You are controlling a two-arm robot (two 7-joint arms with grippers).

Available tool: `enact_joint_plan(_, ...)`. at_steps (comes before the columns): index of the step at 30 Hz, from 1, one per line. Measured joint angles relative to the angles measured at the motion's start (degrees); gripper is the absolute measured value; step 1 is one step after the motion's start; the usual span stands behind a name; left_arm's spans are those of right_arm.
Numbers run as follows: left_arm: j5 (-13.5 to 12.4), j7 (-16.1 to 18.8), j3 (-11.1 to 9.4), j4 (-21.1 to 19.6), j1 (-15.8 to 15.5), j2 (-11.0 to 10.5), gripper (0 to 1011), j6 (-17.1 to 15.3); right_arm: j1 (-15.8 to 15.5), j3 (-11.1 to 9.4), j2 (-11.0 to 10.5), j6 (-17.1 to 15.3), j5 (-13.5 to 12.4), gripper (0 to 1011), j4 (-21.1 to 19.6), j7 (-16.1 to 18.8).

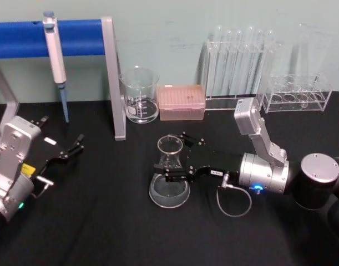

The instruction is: Grasp the erlenmeyer flask with one hand, shake it three times, then place it back.

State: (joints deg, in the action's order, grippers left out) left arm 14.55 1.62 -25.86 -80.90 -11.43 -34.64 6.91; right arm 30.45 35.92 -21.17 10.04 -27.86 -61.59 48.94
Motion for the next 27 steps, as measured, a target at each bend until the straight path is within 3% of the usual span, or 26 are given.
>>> enact_joint_plan(27,0.0,0.0,0.0,0.0,0.0,0.0,1001,0.0,-0.03,-0.02,-0.06,-0.04,-0.14,1000,-0.11,0.2)
